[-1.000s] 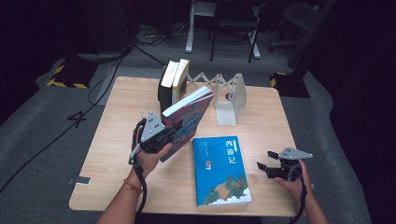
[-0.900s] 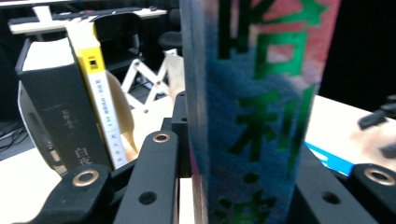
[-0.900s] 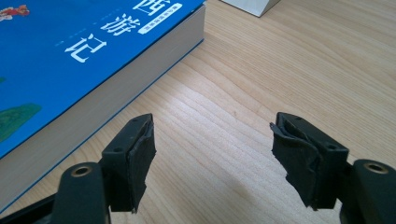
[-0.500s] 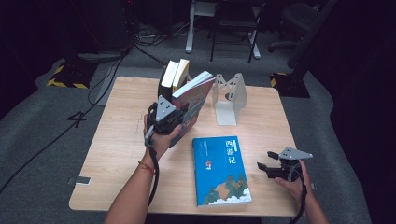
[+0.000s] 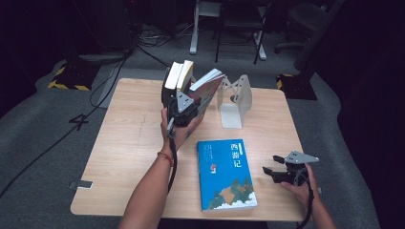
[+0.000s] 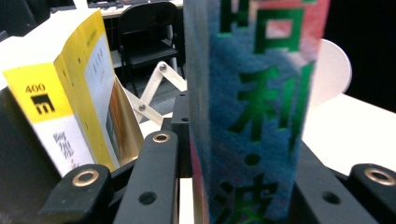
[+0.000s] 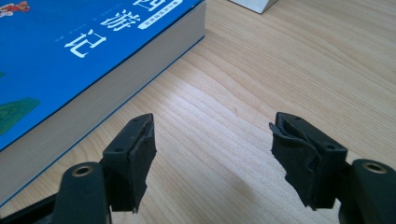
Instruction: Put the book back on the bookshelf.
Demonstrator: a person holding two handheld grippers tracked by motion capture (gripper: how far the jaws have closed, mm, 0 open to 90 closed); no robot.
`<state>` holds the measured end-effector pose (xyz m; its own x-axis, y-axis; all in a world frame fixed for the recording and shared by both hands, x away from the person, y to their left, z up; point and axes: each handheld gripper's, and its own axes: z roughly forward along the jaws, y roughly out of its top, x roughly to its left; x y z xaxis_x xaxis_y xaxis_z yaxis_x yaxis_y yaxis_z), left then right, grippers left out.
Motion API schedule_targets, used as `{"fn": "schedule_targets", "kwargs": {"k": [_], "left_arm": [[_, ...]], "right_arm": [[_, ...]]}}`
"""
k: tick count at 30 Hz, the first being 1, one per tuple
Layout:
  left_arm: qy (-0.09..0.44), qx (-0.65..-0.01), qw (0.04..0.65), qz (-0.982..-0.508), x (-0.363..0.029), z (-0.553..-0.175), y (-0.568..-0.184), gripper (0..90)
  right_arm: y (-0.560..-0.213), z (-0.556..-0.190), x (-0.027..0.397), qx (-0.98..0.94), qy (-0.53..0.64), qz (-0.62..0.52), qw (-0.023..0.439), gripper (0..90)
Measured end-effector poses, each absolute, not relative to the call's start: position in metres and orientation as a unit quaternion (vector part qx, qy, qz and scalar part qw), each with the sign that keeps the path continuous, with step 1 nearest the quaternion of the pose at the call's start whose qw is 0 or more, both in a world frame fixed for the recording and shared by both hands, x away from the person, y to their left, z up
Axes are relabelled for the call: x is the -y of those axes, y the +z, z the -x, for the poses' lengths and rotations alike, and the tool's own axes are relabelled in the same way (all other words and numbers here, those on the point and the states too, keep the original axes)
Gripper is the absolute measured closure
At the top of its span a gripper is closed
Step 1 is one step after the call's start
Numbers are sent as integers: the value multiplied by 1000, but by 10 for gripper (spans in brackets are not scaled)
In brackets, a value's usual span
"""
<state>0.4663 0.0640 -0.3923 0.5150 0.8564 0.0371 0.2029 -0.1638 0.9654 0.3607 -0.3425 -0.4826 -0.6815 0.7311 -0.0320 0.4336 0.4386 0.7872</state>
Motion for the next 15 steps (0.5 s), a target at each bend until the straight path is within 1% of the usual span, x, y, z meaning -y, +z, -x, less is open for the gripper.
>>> {"fn": "schedule_targets", "kwargs": {"k": [7, 15], "left_arm": [[324, -396, 528, -678, -54, -485, -396, 739], [321, -394, 532, -677, -47, -487, -399, 737]], "right_arm": [[-482, -360, 344, -826, 398, -351, 189, 310], [-481, -360, 344, -827, 399, -347, 190, 311]]}}
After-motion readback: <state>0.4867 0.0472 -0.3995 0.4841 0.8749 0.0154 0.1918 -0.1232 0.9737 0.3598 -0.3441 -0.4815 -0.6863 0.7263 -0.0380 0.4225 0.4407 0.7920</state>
